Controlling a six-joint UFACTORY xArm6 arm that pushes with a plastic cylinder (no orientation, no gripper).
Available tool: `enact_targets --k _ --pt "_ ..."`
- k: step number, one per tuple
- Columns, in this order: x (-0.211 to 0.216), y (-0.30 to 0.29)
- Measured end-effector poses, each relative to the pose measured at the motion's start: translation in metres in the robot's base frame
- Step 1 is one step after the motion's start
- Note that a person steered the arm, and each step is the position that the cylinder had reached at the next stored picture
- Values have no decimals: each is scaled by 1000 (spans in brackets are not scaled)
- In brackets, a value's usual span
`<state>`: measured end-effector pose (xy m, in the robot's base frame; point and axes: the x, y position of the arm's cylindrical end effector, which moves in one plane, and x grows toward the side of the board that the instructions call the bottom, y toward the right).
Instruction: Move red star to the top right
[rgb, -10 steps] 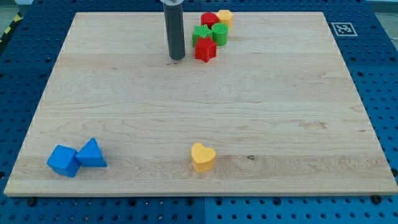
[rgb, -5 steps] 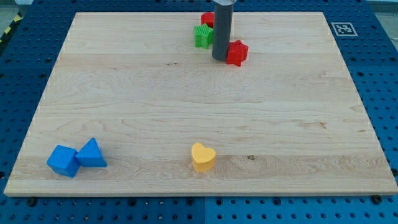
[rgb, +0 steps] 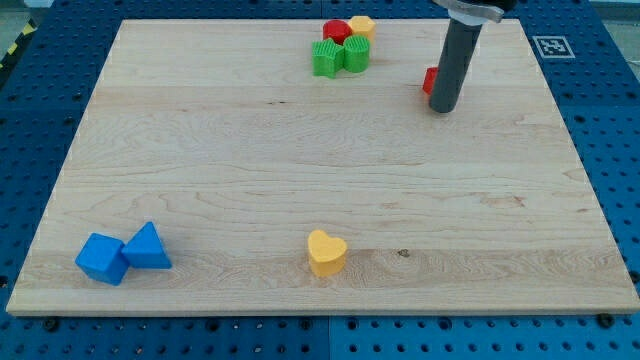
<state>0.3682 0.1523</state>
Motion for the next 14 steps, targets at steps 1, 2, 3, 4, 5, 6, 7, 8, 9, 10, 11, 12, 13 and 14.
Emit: enact_targets --k 1,2,3,4,5,6,7,8,9,10,11,12,13,14 --pt "-11 7" --pt "-19 8" --pt "-26 7" --pt "-43 4" --pt "-65 4" --pt "-84 2" --pt "-87 -9" --pt "-97 -31" --pt "-107 -31" --pt "-107 -20" --pt "-111 -8" --pt "-112 3" --pt "-112 21" --pt "-109 40"
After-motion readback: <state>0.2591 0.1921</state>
